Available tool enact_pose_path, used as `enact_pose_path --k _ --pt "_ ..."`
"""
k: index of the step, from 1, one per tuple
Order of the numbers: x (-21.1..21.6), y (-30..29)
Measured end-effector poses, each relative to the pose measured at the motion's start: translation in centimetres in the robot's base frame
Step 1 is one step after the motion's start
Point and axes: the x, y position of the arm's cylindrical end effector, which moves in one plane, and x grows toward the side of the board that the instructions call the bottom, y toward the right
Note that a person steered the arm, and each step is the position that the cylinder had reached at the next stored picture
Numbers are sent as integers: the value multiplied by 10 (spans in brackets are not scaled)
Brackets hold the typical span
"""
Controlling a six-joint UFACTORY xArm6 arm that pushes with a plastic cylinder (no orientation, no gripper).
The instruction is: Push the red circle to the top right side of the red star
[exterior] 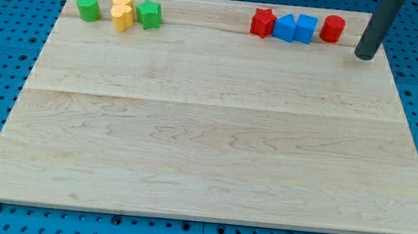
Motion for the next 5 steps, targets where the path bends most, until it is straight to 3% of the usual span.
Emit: enact_pose_path --k 5 --pt "-38 7"
